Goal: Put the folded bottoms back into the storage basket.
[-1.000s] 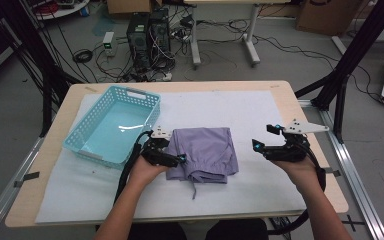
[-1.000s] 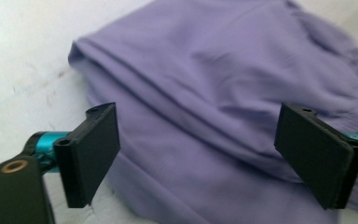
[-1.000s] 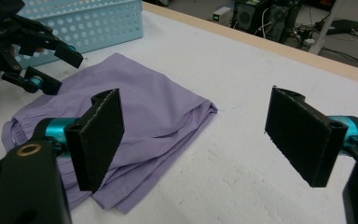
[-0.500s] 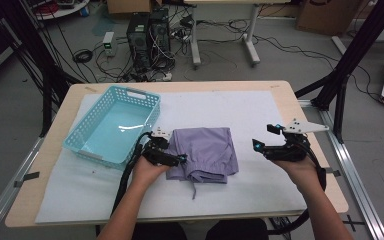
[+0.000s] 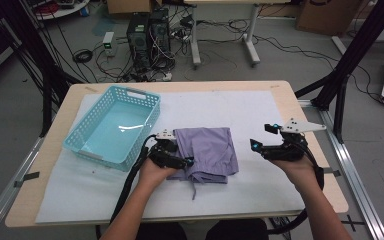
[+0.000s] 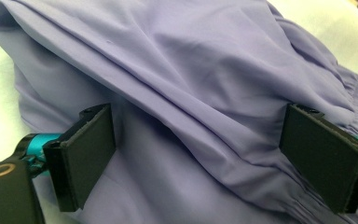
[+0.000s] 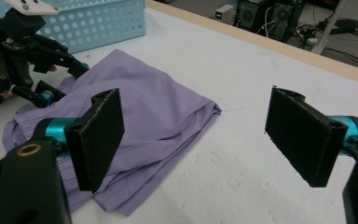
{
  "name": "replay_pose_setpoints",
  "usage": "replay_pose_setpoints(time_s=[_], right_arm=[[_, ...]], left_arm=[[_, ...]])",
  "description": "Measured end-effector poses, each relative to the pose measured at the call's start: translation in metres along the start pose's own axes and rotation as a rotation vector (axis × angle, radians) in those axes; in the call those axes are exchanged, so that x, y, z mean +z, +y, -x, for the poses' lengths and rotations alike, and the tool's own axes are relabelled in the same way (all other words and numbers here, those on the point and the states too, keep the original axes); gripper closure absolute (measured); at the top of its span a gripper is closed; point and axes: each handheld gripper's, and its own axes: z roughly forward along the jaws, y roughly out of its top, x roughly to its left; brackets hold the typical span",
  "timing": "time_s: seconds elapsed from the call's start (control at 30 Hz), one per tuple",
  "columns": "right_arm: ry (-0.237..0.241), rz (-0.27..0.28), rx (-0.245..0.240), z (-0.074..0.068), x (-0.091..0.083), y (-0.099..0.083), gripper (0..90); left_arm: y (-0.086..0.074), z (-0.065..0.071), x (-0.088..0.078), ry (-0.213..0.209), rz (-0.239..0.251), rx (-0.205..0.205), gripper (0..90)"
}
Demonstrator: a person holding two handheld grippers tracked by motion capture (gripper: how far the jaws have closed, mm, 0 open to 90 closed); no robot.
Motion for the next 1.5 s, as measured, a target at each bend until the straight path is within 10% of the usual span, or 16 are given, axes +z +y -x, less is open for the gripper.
replay_pose_setpoints(time_s=[0.5, 0.7, 0.83, 1.23, 1.5], right_arm=[[0.017, 0.005, -0.011, -0.008, 0.006, 0.004, 19.9], [0.004, 0.003, -0.001, -0.002, 0.001, 0.001, 19.9], [0.001, 0.002, 0.007, -0.001, 0.0, 0.0, 19.9], [0.002, -0.004, -0.003, -0.001, 0.0, 0.001, 19.9], [0.003, -0.001, -0.003, -0.001, 0.0, 0.001, 19.9]], left_arm=[[-0.016, -0.001, -0.014, 0.14, -0.011, -0.007, 9.2], [-0.015, -0.007, -0.007, -0.011, 0.097, -0.169, 4.8], [-0.012, -0.005, 0.0, -0.058, 0.109, -0.19, 4.8], [0.005, 0.018, 0.027, -0.08, 0.094, -0.13, 8.4], [0.008, 0.03, 0.028, 0.047, 0.074, 0.002, 46.0]])
